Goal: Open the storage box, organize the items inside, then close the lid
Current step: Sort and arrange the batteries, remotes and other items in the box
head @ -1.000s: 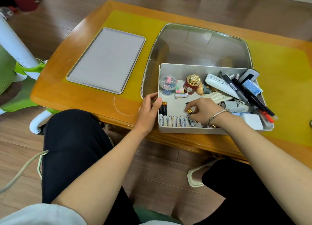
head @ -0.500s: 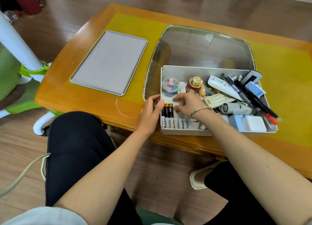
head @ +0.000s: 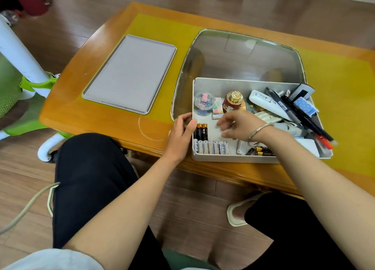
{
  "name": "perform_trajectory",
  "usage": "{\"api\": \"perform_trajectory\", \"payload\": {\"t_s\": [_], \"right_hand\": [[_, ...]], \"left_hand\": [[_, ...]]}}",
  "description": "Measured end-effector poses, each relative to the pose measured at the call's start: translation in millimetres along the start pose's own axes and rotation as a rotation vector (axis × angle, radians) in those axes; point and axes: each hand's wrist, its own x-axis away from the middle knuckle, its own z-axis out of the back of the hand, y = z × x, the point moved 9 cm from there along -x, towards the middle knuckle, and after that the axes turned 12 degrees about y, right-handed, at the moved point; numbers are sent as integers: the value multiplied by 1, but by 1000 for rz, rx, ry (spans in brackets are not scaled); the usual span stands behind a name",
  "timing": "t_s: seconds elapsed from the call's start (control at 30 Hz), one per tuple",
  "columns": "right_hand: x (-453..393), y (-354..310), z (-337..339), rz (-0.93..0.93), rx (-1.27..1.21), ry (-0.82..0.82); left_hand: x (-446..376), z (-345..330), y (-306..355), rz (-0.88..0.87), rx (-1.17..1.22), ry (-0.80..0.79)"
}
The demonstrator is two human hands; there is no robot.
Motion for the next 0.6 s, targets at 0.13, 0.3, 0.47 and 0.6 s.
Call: {"api": "perform_trajectory", "payload": {"t_s": [0.13, 0.3, 0.47, 0.6], "right_hand": [[18, 17, 19, 59, 290, -46], [31, 40, 12, 48, 560, -204], [36, 58, 9, 44, 721, -248], [38, 66, 11, 67, 786, -199]], "left_hand": [[0, -1, 0, 14, 9, -7], [1, 0, 0, 21, 21, -5], [2, -1, 2, 22, 21, -5], [2, 0, 1, 22, 4, -4]]}}
